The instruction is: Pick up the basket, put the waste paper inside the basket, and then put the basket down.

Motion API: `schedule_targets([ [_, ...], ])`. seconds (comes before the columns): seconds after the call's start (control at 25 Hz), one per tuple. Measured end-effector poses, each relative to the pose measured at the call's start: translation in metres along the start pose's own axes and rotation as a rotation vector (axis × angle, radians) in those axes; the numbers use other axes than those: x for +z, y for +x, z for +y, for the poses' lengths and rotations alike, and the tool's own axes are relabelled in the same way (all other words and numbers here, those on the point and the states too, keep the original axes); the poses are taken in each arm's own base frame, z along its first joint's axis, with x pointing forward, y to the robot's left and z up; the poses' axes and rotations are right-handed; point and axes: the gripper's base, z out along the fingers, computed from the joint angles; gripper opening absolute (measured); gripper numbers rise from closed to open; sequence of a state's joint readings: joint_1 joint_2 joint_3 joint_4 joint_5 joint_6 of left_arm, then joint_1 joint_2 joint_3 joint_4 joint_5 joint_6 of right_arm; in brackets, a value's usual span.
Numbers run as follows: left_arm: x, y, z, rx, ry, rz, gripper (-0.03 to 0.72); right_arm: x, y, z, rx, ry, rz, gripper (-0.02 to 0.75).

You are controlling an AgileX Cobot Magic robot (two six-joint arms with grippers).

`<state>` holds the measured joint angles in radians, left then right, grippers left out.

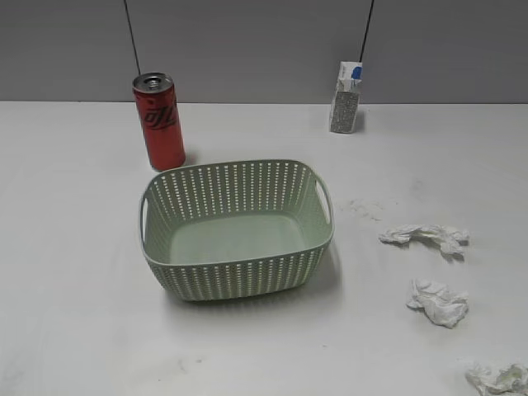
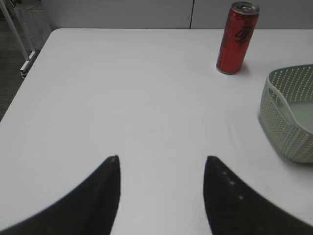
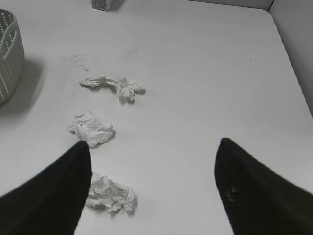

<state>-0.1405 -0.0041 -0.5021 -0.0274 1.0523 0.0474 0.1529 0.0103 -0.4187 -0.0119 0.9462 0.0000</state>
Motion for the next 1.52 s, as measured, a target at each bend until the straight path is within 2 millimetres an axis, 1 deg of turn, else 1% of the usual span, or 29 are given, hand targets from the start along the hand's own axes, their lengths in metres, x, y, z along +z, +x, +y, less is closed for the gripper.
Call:
schedule_targets([
  [0.2,0.000,0.000,0.001,0.003,-0.006,0.000,0.420,0.000,0.000,0.000,0.000,0.000,0.000,0.592],
  [0.28,0.001,-0.002,-0.001,-0.008,0.013,0.000,0.449,0.000,0.000,0.000,0.000,0.000,0.000,0.592],
  [0.36,0.005,-0.012,-0.005,-0.043,0.066,-0.005,0.503,0.000,0.000,0.000,0.000,0.000,0.000,0.592],
  [0.48,0.020,-0.034,-0.009,-0.098,0.120,0.007,0.540,0.000,0.000,0.000,0.000,0.000,0.000,0.592],
  [0.6,0.045,-0.057,-0.010,-0.133,0.141,0.056,0.549,0.000,0.000,0.000,0.000,0.000,0.000,0.592],
  [0.76,0.089,-0.083,-0.014,-0.145,0.199,0.176,0.550,0.000,0.000,0.000,0.000,0.000,-0.001,0.592],
  [0.92,0.135,-0.101,-0.023,-0.132,0.253,0.315,0.550,0.000,0.000,0.000,0.000,0.000,-0.001,0.592],
  [1.04,0.173,-0.110,-0.035,-0.109,0.287,0.422,0.550,0.000,0.000,0.000,0.000,0.000,-0.001,0.592],
  [1.12,0.200,-0.111,-0.046,-0.086,0.313,0.497,0.550,0.000,0.000,0.000,0.000,0.000,-0.001,0.592],
  [1.24,0.235,-0.115,-0.068,-0.050,0.353,0.575,0.550,0.000,0.000,0.000,0.000,0.000,-0.001,0.592],
  [1.32,0.256,-0.116,-0.082,-0.057,0.367,0.617,0.550,0.000,0.000,0.000,0.000,0.000,-0.001,0.592],
  [1.44,0.288,-0.108,-0.104,-0.067,0.374,0.699,0.550,0.000,0.000,0.000,0.000,0.000,-0.001,0.592],
  [1.52,0.308,-0.096,-0.118,-0.070,0.370,0.760,0.550,0.000,0.000,0.000,0.000,0.000,-0.001,0.592],
])
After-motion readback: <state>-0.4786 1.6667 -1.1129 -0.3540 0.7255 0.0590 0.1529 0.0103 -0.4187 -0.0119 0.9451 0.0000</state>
